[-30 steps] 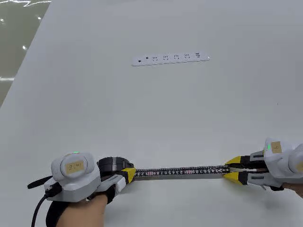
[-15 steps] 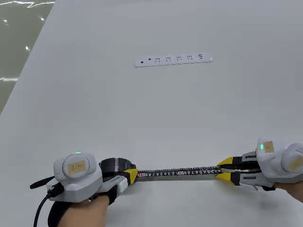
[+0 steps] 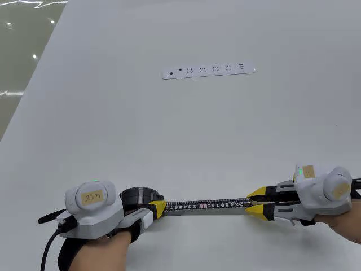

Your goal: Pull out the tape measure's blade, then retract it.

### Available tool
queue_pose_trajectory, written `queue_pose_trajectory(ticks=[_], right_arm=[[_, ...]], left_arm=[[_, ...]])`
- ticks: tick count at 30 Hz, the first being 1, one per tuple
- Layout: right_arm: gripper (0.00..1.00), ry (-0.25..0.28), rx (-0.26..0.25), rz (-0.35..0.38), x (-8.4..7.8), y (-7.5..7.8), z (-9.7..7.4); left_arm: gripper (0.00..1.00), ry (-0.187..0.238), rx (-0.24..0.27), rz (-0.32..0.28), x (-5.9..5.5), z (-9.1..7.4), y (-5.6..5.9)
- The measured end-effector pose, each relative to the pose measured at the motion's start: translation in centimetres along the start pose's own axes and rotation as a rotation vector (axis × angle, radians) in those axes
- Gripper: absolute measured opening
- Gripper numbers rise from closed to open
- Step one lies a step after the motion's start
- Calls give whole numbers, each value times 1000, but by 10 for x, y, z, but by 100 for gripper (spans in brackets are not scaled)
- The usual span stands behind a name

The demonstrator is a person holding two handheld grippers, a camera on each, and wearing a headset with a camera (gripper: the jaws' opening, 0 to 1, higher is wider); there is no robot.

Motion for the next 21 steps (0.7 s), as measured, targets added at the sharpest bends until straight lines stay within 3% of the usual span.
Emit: queue_pose_trajectory(ticks=[11, 21], right_arm=[[12, 24, 37, 20, 11, -6, 4], [12, 33, 70, 3, 25, -18, 25]], left_arm=[[56, 12, -28, -18, 0, -2, -2], [56, 11, -31, -29, 0, -2, -1]])
Point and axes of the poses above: the centre of the closed fingertips' face, and the gripper's own axes: z roughly forward along the fingers, y roughly to its right, x roughly out of its top, the point moved 1 cm from there along -z, roughly backward along the fingers, and after that the axes turned 9 degrees about z, right-handed, at the moved point
